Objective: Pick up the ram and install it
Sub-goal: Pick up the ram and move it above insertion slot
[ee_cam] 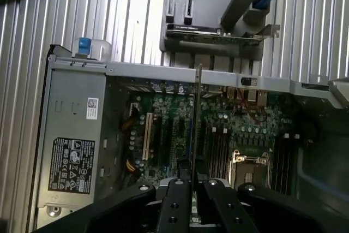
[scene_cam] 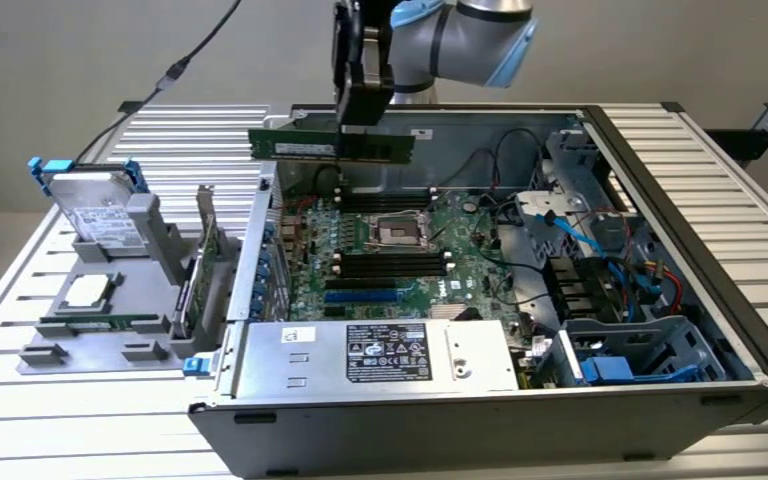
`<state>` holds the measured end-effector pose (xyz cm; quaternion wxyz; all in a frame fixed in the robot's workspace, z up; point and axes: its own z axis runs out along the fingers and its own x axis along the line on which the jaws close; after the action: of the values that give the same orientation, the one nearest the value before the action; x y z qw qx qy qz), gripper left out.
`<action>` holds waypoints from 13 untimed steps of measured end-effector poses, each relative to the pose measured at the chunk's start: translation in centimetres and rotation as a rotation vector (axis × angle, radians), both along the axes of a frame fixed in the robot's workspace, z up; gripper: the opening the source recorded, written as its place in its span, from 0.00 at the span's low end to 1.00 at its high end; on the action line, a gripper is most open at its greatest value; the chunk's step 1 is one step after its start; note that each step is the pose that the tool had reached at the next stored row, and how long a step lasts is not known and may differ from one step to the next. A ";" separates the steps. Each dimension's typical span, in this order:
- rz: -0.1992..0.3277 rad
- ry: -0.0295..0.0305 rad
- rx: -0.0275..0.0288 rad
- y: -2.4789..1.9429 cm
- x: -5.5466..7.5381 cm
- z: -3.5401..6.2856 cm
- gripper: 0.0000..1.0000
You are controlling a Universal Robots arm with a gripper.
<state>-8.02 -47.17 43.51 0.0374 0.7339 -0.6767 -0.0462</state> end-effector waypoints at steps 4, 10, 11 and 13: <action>0.000 0.0000 0.0000 1.19 1.3 -0.73 0.14; 0.000 0.0000 0.0000 3.45 2.6 -1.81 0.14; 0.000 0.0001 0.0000 3.82 2.9 -1.99 0.14; 0.000 0.0000 0.0000 4.47 3.4 -2.35 0.14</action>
<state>-4.58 -42.70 41.16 0.0374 0.7339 -0.6767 -0.0462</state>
